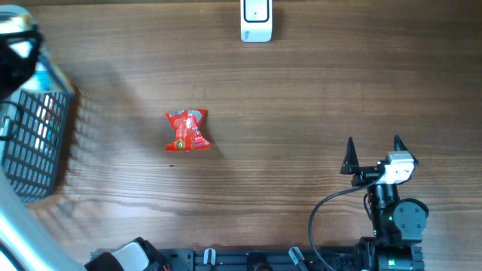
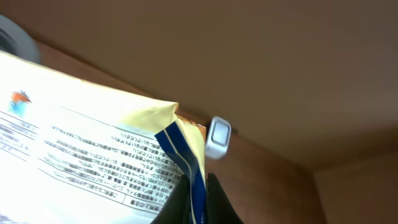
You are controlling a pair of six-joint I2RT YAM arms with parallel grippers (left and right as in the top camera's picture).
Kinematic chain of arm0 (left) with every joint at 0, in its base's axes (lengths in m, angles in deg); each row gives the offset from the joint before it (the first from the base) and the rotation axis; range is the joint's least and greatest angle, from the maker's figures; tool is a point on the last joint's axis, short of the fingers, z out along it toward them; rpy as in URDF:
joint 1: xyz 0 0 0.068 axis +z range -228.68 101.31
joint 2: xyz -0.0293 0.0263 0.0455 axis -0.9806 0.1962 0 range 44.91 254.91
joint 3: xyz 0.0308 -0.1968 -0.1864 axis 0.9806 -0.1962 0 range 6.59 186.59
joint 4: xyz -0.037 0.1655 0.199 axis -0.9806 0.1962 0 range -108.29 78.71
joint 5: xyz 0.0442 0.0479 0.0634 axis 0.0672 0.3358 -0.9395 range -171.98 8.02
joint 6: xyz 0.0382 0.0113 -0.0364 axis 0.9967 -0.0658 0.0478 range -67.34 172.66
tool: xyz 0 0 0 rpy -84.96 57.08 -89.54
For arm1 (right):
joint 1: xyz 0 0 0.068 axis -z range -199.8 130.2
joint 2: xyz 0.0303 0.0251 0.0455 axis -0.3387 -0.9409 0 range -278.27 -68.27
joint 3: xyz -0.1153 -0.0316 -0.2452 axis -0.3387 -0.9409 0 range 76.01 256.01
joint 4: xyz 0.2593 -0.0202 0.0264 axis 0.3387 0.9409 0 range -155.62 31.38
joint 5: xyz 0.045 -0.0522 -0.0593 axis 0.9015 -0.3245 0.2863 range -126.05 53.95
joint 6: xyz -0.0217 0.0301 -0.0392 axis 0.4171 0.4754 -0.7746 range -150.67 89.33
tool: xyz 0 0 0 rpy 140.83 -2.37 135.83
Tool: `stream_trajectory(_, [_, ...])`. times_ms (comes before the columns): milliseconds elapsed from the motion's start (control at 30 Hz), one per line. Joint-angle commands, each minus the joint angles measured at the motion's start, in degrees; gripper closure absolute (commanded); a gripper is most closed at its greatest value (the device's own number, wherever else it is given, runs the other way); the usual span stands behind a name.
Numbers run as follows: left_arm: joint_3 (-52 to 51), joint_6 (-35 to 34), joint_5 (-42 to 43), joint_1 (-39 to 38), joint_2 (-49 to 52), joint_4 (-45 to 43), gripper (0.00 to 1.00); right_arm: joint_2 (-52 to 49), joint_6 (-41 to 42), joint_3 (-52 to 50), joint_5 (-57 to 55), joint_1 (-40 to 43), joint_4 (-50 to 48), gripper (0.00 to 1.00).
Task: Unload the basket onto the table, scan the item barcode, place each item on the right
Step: 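Lift the yellow package out and drop it beside the red bag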
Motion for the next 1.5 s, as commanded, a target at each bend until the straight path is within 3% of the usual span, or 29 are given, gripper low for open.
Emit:
stream_trajectory(0, [0.3, 0.1, -9.4, -7.2, 2.3, 3.3, 0.96, 0.5, 0.4, -0.1, -0.7, 0.2, -0.1, 0.0])
stream_trajectory(333, [-3.6, 0.3, -23.0, -23.1, 14.6, 6.3, 0.96, 0.5, 0.4, -0.1, -0.7, 0.2, -0.1, 0.0])
stream_trajectory(467, [-3.6, 0.3, -26.2, -25.3, 18.6, 5.5, 0.96, 0.5, 0.4, -0.1, -0.7, 0.2, -0.1, 0.0])
stream_trajectory(600, [-3.6, 0.3, -39.5, -25.5, 19.9, 4.6, 0.96, 0.5, 0.4, -0.1, -0.7, 0.2, -0.1, 0.0])
stream_trajectory(800, [-3.7, -0.2, -47.7, -25.5, 20.0, 7.8, 0.96, 0.5, 0.4, -0.1, -0.7, 0.2, -0.1, 0.0])
stream_trajectory(967, [-3.7, -7.5, -60.7, -25.5, 20.0, 10.4, 0.96, 0.5, 0.4, -0.1, -0.7, 0.2, -0.1, 0.0])
stream_trajectory(1167, [-3.8, -12.2, -60.0, -25.6, 20.1, 11.7, 0.96, 0.5, 0.4, -0.1, -0.7, 0.2, -0.1, 0.0])
stream_trajectory(1467, [-3.8, -12.2, -57.1, -26.7, 28.3, 12.3, 0.96, 0.5, 0.5, -0.1, -0.7, 0.2, -0.1, 0.0])
